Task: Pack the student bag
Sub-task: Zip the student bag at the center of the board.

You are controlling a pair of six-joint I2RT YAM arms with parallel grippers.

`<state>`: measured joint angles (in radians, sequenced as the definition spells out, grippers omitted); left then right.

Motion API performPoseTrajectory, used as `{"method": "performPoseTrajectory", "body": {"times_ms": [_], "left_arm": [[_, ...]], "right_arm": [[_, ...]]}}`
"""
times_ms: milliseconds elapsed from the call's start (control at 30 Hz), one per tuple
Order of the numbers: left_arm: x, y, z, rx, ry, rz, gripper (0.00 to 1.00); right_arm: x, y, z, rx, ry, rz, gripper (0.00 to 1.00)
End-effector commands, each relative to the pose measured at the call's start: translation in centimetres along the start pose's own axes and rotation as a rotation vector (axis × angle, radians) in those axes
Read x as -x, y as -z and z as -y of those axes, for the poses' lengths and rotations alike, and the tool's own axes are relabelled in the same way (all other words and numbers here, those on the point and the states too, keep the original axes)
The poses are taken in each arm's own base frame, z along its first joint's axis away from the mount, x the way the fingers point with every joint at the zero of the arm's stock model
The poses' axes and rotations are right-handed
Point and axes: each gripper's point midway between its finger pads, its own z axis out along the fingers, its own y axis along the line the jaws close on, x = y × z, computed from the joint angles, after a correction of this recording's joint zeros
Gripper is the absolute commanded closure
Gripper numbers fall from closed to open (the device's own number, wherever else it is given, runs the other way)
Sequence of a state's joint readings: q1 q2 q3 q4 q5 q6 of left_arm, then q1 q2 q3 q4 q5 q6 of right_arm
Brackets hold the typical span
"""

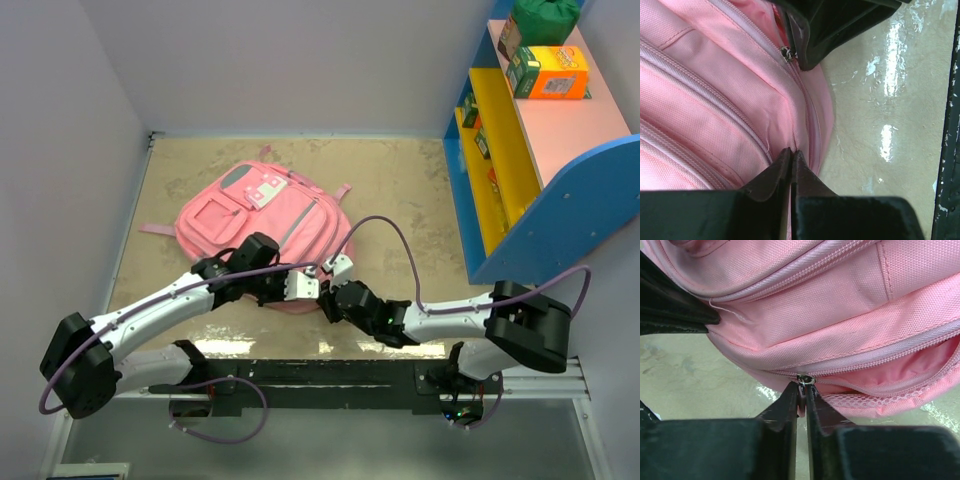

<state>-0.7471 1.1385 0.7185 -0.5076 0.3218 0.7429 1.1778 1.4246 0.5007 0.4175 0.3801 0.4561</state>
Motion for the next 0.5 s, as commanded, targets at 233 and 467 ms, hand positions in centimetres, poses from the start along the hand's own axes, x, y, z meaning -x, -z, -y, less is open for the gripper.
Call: {"method": "performPoseTrajectory", "body": {"times_ms": [233,467], "left_arm": [[1.2,2.3,-2.0,0.087,-0.016,-0.005,1.00],[0.6,3.9,-0.1,0.018,-0.058,-0.031,1.00]], "right_arm": [[2.8,3.1,1.0,-0.071,-0.031,0.062,1.00],[2.0,2.5,2.2,-0.179,-0.056,-0.026,1.00]]}}
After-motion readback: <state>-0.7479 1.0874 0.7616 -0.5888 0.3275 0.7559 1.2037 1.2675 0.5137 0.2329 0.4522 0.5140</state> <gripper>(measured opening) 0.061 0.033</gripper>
